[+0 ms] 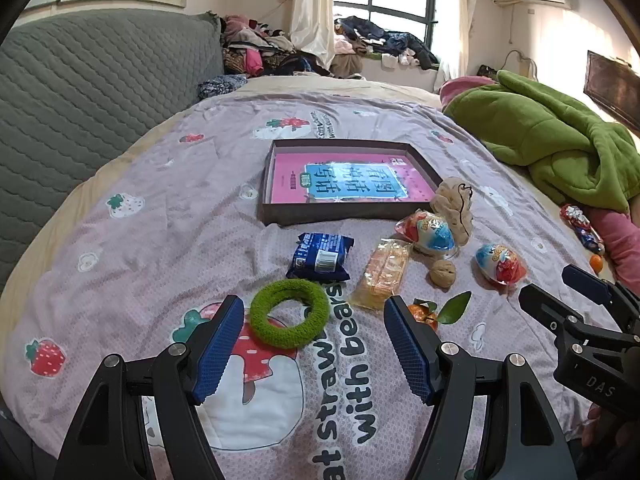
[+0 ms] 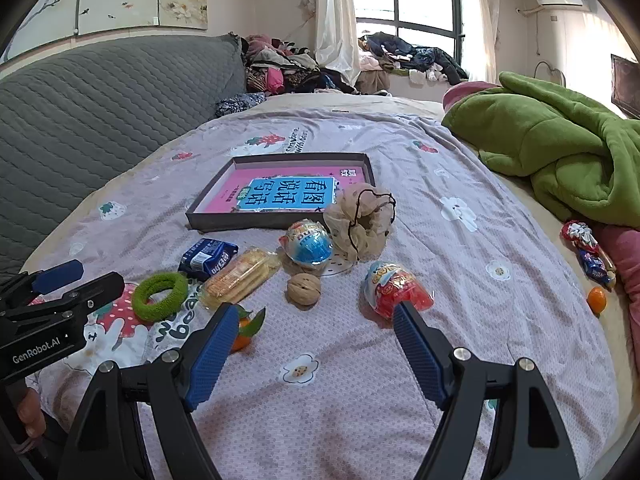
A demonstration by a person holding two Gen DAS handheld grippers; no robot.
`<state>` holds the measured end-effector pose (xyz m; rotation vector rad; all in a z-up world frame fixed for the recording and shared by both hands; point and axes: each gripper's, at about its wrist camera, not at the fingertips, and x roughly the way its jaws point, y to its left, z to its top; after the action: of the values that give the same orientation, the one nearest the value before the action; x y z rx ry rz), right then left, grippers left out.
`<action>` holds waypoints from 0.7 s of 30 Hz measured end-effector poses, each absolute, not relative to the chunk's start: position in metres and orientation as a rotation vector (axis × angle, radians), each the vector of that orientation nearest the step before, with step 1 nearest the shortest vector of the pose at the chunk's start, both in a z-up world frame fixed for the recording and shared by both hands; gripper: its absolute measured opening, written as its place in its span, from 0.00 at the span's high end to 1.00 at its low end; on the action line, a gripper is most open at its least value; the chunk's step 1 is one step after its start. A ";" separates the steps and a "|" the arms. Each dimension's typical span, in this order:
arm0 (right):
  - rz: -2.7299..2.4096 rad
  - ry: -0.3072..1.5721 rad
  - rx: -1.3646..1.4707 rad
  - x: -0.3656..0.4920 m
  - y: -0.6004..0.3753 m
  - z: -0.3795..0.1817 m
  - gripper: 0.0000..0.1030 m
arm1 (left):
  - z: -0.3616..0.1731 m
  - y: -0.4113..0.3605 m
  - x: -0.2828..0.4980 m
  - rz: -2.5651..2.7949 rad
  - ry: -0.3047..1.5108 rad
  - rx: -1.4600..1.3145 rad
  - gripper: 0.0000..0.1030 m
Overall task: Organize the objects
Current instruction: 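Move the left gripper toward the green fuzzy ring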
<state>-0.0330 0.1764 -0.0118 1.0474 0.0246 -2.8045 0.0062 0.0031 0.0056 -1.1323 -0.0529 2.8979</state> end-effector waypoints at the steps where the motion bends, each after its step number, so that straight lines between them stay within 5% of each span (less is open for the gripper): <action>1: -2.803 0.024 1.044 -0.033 0.176 -0.011 0.23 | 0.006 0.003 0.007 2.898 -0.055 -1.131 0.28; 21: -2.759 0.062 1.026 -0.032 0.136 -0.012 0.23 | -0.004 -0.028 0.001 2.870 -0.133 -1.153 0.28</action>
<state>-0.0317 0.1359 -0.0115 1.0263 0.0619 -2.7595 0.0015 -0.0282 -0.0038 -1.1535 -0.1328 2.8701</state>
